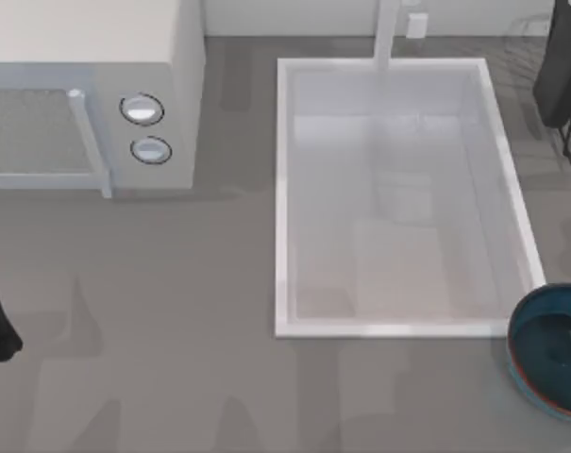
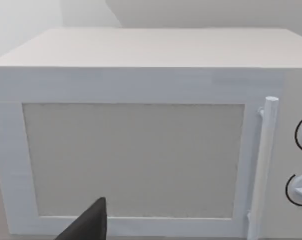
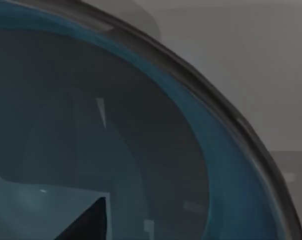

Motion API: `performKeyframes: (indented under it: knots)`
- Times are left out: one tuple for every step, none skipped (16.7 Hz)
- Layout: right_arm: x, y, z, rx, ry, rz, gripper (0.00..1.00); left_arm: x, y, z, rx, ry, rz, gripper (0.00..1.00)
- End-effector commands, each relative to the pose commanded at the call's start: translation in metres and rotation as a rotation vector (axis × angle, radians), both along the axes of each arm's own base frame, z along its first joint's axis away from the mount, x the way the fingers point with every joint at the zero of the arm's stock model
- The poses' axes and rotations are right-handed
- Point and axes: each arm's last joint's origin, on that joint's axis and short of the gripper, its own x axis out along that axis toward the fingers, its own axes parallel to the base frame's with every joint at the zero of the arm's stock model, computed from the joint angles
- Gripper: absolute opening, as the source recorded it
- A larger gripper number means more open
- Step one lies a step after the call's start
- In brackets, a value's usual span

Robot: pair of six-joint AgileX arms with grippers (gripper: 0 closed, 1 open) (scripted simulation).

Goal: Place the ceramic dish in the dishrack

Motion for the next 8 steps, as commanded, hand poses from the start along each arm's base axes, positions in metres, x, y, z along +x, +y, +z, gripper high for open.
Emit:
performKeyframes:
  knots:
    - [0.0,0.0,0.0,0.0,0.0,0.0,0.92,0.0,0.0,0.0,0.0,0.0,0.0,1.0]
    - [0.0,0.0,0.0,0.0,0.0,0.0,0.85,0.0,0.0,0.0,0.0,0.0,0.0,1.0]
    - [0.0,0.0,0.0,0.0,0.0,0.0,0.77,0.0,0.0,0.0,0.0,0.0,0.0,1.0]
    - [0.0,0.0,0.0,0.0,0.0,0.0,0.7,0.0,0.0,0.0,0.0,0.0,0.0,1.0]
    - [0.0,0.0,0.0,0.0,0.0,0.0,0.62,0.0,0.0,0.0,0.0,0.0,0.0,1.0]
    - [0.0,0.0,0.0,0.0,0.0,0.0,0.55,0.0,0.0,0.0,0.0,0.0,0.0,1.0]
    - [0.0,0.0,0.0,0.0,0.0,0.0,0.47,0.0,0.0,0.0,0.0,0.0,0.0,1.0]
    - [0.0,0.0,0.0,0.0,0.0,0.0,0.4,0.0,0.0,0.0,0.0,0.0,0.0,1.0]
